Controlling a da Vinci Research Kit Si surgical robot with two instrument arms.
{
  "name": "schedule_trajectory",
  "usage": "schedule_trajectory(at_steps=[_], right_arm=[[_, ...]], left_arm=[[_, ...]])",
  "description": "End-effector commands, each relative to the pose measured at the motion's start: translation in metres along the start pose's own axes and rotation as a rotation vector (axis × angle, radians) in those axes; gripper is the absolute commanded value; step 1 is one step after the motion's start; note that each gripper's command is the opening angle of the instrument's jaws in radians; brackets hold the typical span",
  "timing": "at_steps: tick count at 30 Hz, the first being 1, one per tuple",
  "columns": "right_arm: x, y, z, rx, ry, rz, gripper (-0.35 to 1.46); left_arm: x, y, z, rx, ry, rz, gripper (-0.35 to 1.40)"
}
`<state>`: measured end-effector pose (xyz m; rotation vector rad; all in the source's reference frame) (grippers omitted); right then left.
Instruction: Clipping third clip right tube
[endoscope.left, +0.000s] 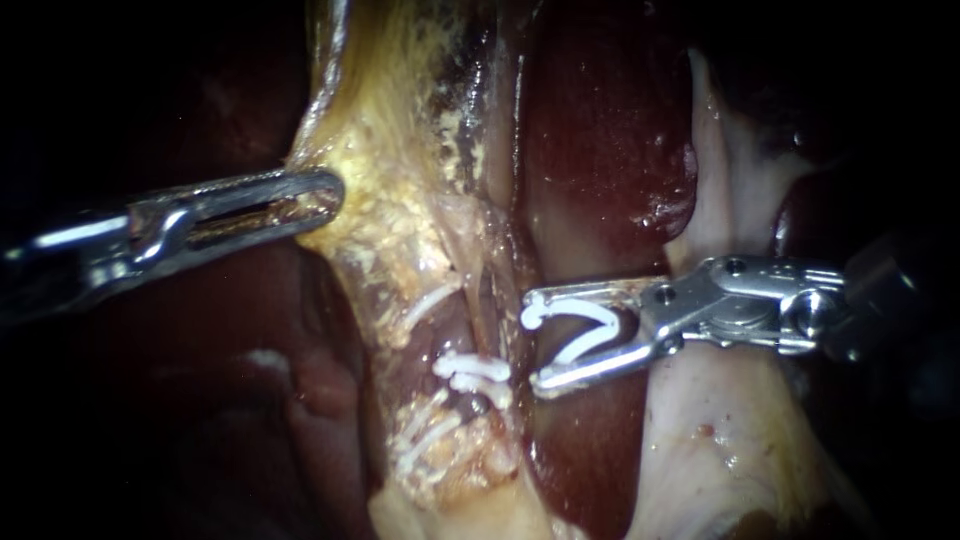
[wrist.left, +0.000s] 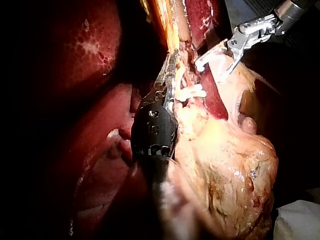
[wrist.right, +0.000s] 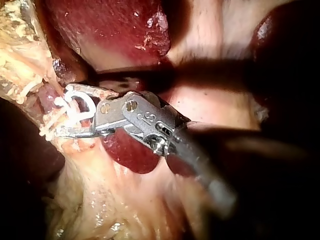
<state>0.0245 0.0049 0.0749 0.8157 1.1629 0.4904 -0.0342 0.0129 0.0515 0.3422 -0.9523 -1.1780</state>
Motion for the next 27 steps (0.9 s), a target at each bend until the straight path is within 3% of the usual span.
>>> schedule_trajectory(at_steps=[1, 16, 27], right_arm=[[-0.0001, 0.0002, 0.0002, -0.001, 0.001, 0.003, 0.58], [-0.001, 0.0029, 0.0035, -0.027, -0.011, 0.011, 0.57], [-0.0009, 0.0036, 0.0055, -0.039, -0.011, 0.01, 0.57]], left_arm=[[0.0, 0.0, 0.0, 0.0, 0.0, 0.001, -0.35], [0.0001, -0.0005, -0.0006, -0.001, 0.0, 0.001, -0.35], [0.0001, -0.0006, -0.0009, -0.004, -0.001, 0.001, -0.35]])
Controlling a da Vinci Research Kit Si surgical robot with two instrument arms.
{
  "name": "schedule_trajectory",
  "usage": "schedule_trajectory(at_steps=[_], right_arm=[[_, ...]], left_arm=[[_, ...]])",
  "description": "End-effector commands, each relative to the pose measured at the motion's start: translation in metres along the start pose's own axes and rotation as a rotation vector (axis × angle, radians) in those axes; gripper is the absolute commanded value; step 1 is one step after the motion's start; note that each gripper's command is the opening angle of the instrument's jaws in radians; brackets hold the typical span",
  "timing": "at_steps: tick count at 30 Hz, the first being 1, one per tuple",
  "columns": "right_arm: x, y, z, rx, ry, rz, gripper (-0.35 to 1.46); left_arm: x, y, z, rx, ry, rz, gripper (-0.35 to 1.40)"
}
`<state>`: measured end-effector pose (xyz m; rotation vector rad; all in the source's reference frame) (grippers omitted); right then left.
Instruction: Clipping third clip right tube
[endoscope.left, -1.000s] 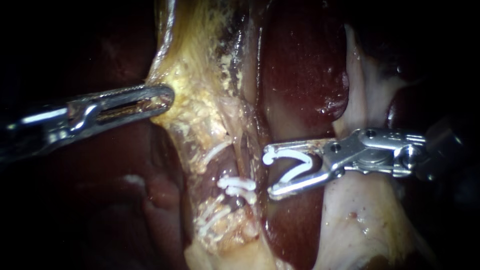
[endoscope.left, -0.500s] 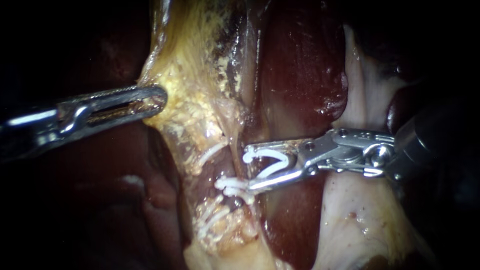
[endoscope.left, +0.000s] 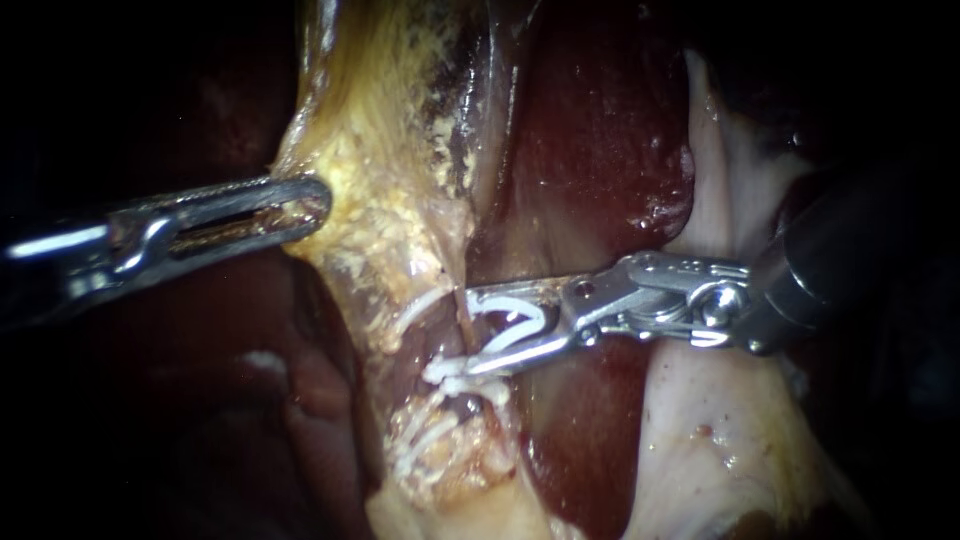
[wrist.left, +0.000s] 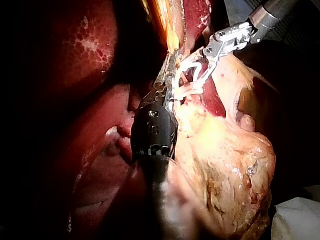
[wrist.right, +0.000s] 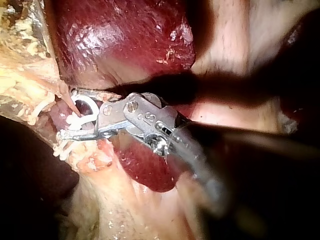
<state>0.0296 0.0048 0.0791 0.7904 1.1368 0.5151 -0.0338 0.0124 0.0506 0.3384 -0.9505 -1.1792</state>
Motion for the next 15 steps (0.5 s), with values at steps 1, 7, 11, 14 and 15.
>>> schedule_trajectory(at_steps=[1, 7, 11, 14, 15], right_arm=[[0.0, 0.0, 0.0001, -0.003, 0.001, 0.0, 0.58], [-0.0004, 0.0, 0.0006, 0.063, 0.004, 0.013, 0.58], [-0.0003, 0.0, 0.0009, 0.123, 0.029, 0.053, 0.57], [-0.0002, -0.0001, 0.0013, 0.166, 0.037, 0.076, 0.56], [-0.0002, -0.0001, 0.0014, 0.177, 0.039, 0.079, 0.56]], left_arm=[[0.0, 0.0, 0.0, 0.0, 0.0, 0.0, -0.35], [0.0, 0.0003, -0.0001, -0.007, -0.002, 0.0, -0.35], [0.0, 0.0009, -0.0001, -0.011, -0.003, 0.001, -0.35], [0.0, 0.0013, 0.0, -0.012, -0.004, 0.001, -0.35], [0.0, 0.0014, 0.0, -0.012, -0.004, 0.001, -0.35]])
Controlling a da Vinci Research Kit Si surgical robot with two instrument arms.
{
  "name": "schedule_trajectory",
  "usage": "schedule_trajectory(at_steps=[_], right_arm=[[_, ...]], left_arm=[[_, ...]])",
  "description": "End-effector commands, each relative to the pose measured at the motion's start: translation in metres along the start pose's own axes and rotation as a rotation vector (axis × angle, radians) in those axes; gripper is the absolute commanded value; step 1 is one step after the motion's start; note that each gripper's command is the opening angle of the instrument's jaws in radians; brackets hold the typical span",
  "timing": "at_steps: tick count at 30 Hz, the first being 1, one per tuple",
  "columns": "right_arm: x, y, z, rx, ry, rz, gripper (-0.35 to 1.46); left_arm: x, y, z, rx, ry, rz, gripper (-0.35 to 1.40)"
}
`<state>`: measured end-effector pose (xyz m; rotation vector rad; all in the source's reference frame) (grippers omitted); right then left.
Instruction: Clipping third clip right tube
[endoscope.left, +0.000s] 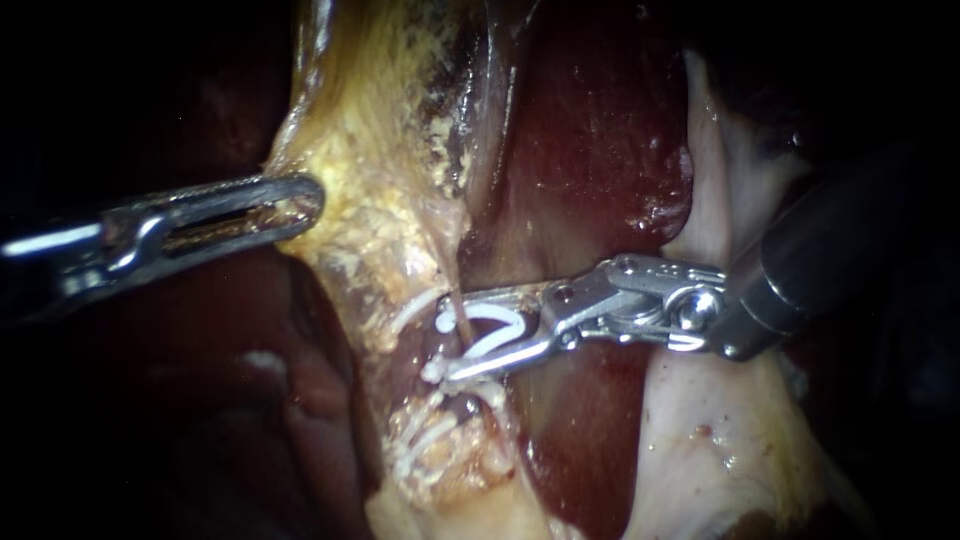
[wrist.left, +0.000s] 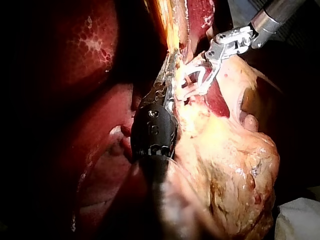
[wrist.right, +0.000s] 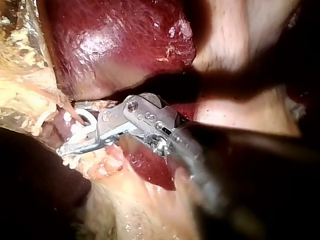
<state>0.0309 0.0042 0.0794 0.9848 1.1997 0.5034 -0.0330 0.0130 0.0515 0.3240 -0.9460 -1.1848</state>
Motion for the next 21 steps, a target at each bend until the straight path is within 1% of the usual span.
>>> schedule_trajectory(at_steps=[1, 4, 9, 12, 16, 19, 21], right_arm=[[0.0, 0.0, 0.0002, 0.019, 0.003, 0.006, 0.56], [0.0001, 0.0, 0.0007, 0.048, 0.012, 0.025, 0.55], [0.0001, 0.0, 0.0013, 0.086, 0.012, 0.048, 0.55], [-0.0001, 0.0, 0.0015, 0.112, 0.02, 0.072, 0.55], [-0.0003, -0.0001, 0.0017, 0.143, 0.019, 0.094, 0.55], [-0.0002, 0.0, 0.0019, 0.161, 0.032, 0.103, 0.54], [-0.0001, 0.0001, 0.0022, 0.166, 0.043, 0.109, 0.54]], left_arm=[[0.0001, 0.0001, 0.0001, -0.001, 0.0, 0.0, -0.35], [0.0001, 0.0003, 0.0002, -0.001, 0.0, 0.0, -0.35], [0.0001, 0.0009, 0.0003, -0.006, -0.002, 0.0, -0.35], [0.0002, 0.0017, 0.0005, -0.01, -0.004, 0.001, -0.35], [0.0002, 0.0029, 0.0009, -0.012, -0.004, -0.01, -0.35], [0.0003, 0.0034, 0.0011, -0.011, -0.004, -0.015, -0.35], [0.0003, 0.0034, 0.0011, -0.011, -0.004, -0.015, -0.35]])
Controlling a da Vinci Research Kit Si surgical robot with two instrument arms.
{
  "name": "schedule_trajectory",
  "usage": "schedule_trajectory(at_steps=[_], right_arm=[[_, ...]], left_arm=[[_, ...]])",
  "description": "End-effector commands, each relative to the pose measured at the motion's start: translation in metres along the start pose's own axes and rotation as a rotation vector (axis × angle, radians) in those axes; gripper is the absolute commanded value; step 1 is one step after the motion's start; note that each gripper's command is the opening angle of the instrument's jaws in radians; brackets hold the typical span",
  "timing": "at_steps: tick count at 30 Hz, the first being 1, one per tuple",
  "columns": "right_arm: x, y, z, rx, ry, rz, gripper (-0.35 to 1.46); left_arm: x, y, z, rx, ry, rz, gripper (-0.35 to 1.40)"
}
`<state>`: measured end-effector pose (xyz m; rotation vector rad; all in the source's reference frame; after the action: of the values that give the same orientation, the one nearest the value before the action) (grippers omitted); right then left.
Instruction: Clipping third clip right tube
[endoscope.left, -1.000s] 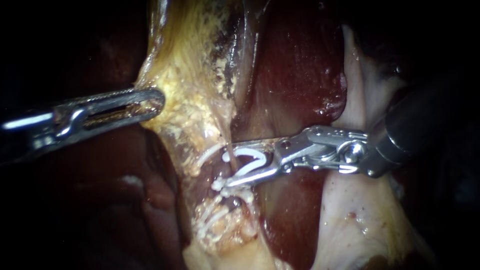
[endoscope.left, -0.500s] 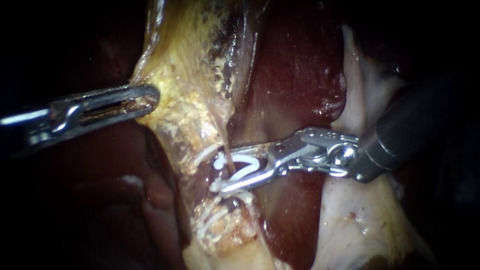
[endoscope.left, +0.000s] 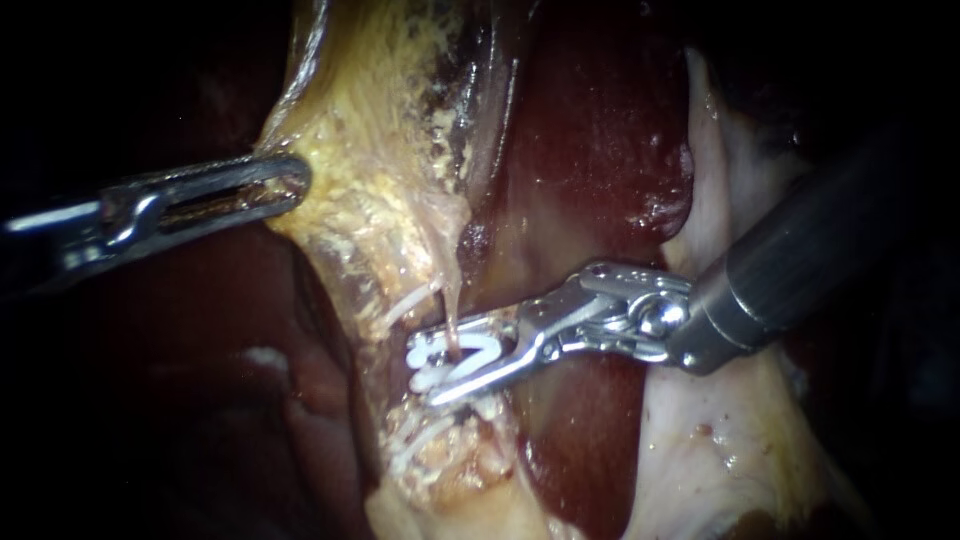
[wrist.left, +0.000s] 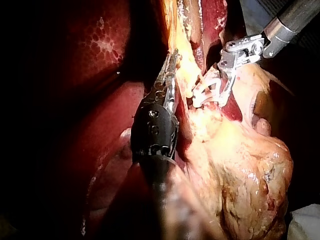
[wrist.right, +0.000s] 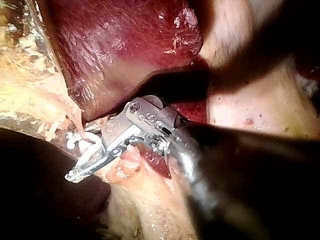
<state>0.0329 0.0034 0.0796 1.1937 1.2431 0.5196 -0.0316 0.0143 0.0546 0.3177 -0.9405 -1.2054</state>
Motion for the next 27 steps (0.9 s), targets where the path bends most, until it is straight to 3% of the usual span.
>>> schedule_trajectory(at_steps=[1, 18, 27], right_arm=[[0.0, 0.0, 0.0001, 0.0, 0.002, -0.002, 0.54], [0.0017, 0.0005, -0.0007, -0.006, 0.055, 0.028, 0.51], [0.0021, 0.0003, -0.0012, -0.009, 0.06, 0.043, 0.48]], left_arm=[[0.0, -0.0001, 0.0, 0.002, 0.0, 0.0, -0.35], [0.0, -0.0003, -0.0001, 0.001, 0.0, -0.001, -0.35], [0.0, -0.0002, -0.0001, 0.001, 0.0, -0.001, -0.35]])
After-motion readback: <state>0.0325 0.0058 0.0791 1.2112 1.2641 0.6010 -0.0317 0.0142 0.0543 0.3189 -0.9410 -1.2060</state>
